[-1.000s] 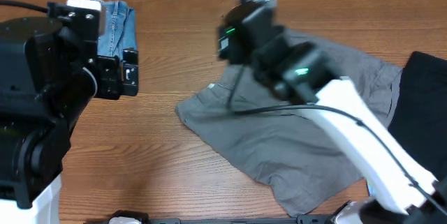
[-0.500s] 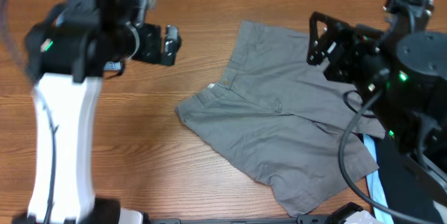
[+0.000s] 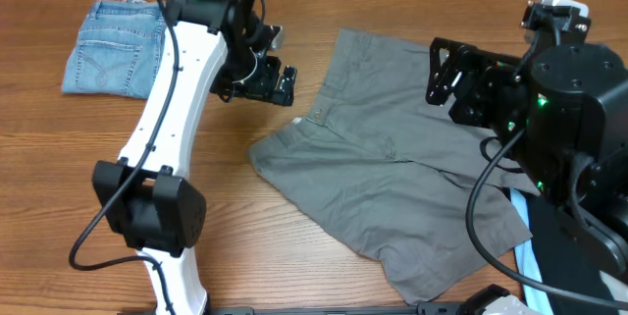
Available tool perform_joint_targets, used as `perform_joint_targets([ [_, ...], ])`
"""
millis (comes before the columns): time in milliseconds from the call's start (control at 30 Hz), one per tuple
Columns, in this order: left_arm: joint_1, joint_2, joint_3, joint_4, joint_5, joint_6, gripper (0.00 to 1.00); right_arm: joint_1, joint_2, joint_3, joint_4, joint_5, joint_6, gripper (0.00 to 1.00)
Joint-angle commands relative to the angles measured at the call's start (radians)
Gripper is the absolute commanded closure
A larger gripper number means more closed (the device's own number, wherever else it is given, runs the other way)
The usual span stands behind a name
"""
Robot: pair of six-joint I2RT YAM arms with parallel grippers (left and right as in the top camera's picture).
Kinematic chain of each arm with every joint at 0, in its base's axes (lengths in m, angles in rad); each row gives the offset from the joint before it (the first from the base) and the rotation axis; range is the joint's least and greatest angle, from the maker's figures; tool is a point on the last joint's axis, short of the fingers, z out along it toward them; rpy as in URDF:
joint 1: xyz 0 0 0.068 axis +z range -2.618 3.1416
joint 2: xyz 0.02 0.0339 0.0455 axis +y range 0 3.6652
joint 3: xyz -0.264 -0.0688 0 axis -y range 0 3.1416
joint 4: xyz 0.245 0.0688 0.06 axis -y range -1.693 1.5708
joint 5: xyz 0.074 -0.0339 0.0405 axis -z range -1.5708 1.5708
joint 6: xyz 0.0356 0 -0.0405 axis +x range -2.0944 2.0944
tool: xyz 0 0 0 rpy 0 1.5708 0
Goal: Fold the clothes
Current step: 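Grasp the shorts waistband with the left gripper and drag it left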
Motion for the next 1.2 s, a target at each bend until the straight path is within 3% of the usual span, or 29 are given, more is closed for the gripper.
perform_joint_targets([
  [0,-0.002,-0.002,0.013,-0.010,-0.066,-0.011,0.00,-0.007,-0.016,0.005,-0.005,0.038,0.007,0.06],
  [233,0.003,-0.001,-0.032,-0.030,-0.130,-0.043,0.00,-0.126,-0.016,0.005,-0.095,0.050,0.105,0.00],
  [467,0.004,0.000,-0.241,0.149,-0.119,-0.013,0.01,-0.208,-0.011,0.005,-0.127,0.047,0.105,0.00],
  [700,0.042,0.000,-0.461,0.310,-0.110,-0.006,0.31,-0.225,0.005,0.004,-0.139,0.047,0.105,0.00],
  [833,0.053,0.000,-0.575,0.390,-0.103,0.002,0.24,-0.226,0.017,0.004,-0.149,0.048,0.105,0.00],
  [933,0.053,0.000,-0.660,0.460,-0.101,0.002,0.25,-0.226,0.026,0.004,-0.146,0.048,0.105,0.00],
  [1033,0.053,0.000,-0.702,0.494,-0.103,0.002,0.41,-0.226,0.037,0.004,-0.146,0.048,0.105,0.00],
  [1167,0.068,0.000,-0.709,0.490,-0.129,-0.024,0.94,-0.226,0.051,0.004,-0.146,0.048,0.105,0.00],
])
